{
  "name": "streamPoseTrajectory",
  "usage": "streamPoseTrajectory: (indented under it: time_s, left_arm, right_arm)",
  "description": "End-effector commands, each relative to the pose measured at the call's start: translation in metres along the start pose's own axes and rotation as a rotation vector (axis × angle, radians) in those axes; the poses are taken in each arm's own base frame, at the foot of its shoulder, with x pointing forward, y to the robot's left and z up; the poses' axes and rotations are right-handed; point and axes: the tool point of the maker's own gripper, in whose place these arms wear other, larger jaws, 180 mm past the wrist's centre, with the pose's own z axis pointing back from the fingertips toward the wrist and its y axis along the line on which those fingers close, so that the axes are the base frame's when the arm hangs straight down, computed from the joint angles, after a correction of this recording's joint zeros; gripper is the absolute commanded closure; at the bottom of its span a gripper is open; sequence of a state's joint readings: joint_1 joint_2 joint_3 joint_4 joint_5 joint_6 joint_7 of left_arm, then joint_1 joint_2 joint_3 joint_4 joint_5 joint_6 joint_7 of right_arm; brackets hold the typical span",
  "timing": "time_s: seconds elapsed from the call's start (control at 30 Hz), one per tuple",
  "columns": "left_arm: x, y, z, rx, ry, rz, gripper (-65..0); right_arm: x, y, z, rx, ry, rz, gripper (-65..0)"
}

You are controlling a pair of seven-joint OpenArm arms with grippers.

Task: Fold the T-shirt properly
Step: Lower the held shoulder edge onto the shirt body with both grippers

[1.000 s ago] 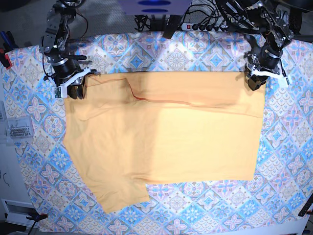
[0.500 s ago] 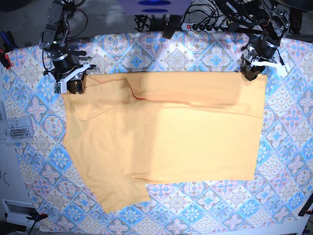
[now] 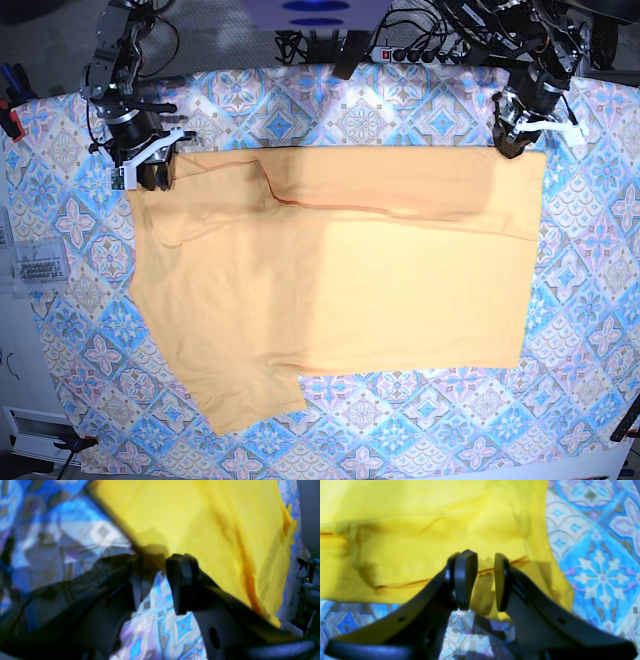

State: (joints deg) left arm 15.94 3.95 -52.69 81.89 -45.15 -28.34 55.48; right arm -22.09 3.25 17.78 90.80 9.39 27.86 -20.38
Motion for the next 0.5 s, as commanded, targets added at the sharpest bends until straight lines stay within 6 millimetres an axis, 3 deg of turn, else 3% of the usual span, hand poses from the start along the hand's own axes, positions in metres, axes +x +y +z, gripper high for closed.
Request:
streamPoseTrajectory:
  time_s: [0.0,0.27,0.47]
  left_arm:
    - [0.014,-0.006,0.001,-0.023,-0.041,-0.013,-20.8]
    - [0.023,-0.011,-0.003,-0.033,-0.079,-0.01,-20.8]
    - [0.01,0.009,-0.014,-0.011,-0.037,0.058,-20.0]
  right_arm:
    - [0.013,-0.002,0.001,0.005,-0.047,0.006,-16.2]
    - [0.009,-0.003,0.005,0.0,-0.039,0.006,-16.2]
    - [0.009,-0.003,0.005,0.0,-0.039,0.006,-16.2]
